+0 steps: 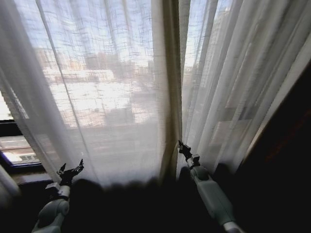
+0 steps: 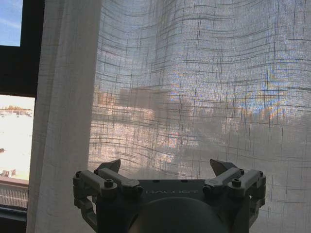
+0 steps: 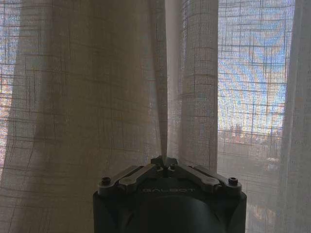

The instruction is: Open the curtains by pulling them apart, changing their state from closed to fully open.

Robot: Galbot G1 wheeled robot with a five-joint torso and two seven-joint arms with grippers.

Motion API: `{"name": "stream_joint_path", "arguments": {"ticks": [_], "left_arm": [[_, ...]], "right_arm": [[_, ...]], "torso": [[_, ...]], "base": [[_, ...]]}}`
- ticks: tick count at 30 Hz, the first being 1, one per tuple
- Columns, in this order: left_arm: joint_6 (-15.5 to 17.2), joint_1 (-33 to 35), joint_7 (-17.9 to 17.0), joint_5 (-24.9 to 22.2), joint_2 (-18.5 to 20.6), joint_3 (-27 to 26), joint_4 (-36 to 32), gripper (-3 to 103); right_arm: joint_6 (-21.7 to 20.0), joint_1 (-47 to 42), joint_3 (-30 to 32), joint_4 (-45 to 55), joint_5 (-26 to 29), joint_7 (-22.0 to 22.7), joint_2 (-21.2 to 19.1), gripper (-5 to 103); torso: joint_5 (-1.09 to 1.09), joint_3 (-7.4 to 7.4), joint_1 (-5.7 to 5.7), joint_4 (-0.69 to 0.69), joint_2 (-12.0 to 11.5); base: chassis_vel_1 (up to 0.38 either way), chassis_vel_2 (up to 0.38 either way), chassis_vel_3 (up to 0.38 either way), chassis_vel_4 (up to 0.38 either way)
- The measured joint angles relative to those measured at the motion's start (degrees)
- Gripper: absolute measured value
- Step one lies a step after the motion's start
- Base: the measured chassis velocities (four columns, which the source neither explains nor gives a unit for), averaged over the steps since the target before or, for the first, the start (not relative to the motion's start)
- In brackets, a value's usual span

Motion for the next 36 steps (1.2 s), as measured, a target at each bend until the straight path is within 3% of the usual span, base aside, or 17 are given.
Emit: {"name": "stream_joint_path", "arguments": {"ticks": [9,27,34,36], "left_arm": [[0.00,0.00,0.00,0.00,0.00,-0.01,0.00,100],[0.00,0.00,0.01,0.00,-0.01,0.01,0.00,100],[0.00,0.00,0.05,0.00,-0.01,0.02,0.00,100],[0.00,0.00,0.02,0.00,-0.01,0.01,0.00,100]], "right_arm": [[-0.37,-0.47,0.36,0.64,0.59,0.76,-0.47,0],[0.81,-0.40,0.77,0.06,1.08,0.99,-0.76,0],[2.78,-0.08,0.51,-0.16,-0.05,1.10,-0.54,0],[2.48,-0.05,0.57,-0.25,-1.22,1.75,-0.66,0]], "torso": [[0.00,0.01,0.02,0.03,-0.02],[0.02,0.00,-0.03,-0.03,0.00],[0.04,0.01,0.00,0.01,-0.01],[-0.08,0.00,0.00,0.06,0.00]], "base": [[-0.347,-0.096,0.348,0.112],[-0.322,-0.338,0.320,0.327],[-0.083,-0.085,0.092,0.036],[0.000,0.000,0.000,0.000]]}}
